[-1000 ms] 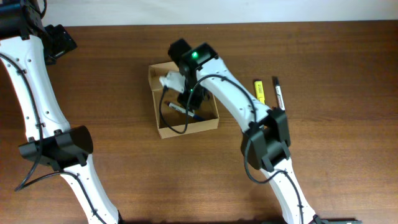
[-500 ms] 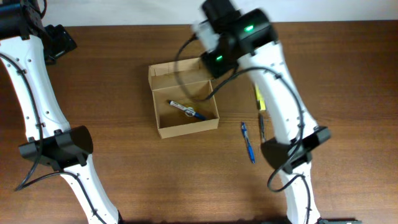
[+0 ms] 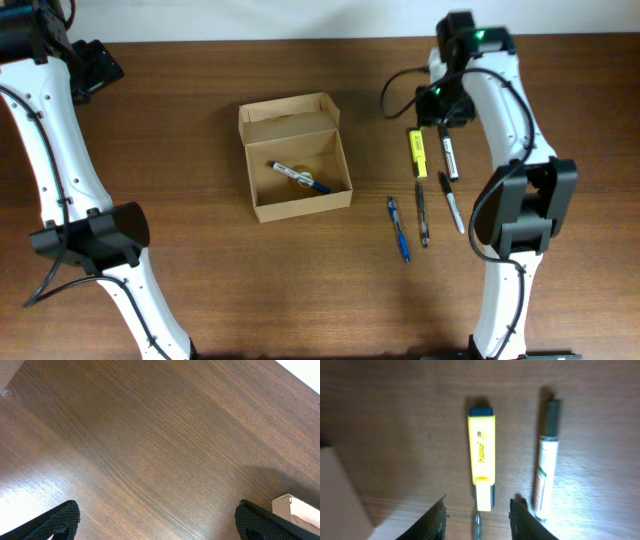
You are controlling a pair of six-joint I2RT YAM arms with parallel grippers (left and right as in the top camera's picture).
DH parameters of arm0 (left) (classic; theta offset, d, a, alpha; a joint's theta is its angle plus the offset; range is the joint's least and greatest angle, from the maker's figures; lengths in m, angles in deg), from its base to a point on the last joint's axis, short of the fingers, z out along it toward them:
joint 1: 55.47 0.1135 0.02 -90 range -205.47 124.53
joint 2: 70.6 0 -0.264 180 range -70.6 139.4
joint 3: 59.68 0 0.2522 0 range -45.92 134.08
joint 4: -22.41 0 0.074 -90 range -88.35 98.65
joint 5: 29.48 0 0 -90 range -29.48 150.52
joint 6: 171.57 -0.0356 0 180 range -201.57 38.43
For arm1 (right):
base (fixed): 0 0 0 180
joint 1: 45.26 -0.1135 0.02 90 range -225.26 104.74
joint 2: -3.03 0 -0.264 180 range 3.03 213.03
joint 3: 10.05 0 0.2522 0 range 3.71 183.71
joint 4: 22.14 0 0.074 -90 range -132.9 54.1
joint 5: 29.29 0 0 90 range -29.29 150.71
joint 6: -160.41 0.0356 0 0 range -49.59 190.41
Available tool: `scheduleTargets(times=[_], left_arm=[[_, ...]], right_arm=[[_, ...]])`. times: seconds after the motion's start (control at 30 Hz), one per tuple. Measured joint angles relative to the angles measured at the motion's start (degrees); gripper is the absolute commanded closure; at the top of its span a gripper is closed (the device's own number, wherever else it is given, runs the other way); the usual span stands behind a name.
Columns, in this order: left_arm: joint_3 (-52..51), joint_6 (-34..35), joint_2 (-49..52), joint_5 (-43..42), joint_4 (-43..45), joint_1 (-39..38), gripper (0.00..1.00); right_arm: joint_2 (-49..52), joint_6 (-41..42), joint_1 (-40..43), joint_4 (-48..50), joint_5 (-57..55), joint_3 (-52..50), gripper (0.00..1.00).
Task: Pack container
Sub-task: 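Grasp the yellow highlighter with the right gripper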
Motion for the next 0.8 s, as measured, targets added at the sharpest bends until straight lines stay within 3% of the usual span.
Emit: scheduleTargets(times=[0.2,0.37,0.5,0.53,0.8], left_arm=[[0.00,0.00,0.00,0.00,-0.04,0.00,0.00],[0.00,0.00,0.00,0.00,-0.04,0.00,0.00],[0.00,0.00,0.00,0.00,-0.07,0.00,0.00],[0.00,0.00,0.00,-0.02,-0.07,0.00,0.00],[0.00,0.00,0.00,0.00,-0.07,0.00,0.00]], right_arm=[[0.46,0.04,0.00,11.54,1.05,-16.15,0.58],[0.50,0.04,-0.02,15.32,1.36,-21.62,0.58],[-0.20,0.11,0.00,16.87,0.83,-22.99,0.92],[-0.37,0.15,0.17,17.27,0.70,-23.28,0.96],[-0.74,-1.42,0.42,16.28,3.04,-23.10,0.96]])
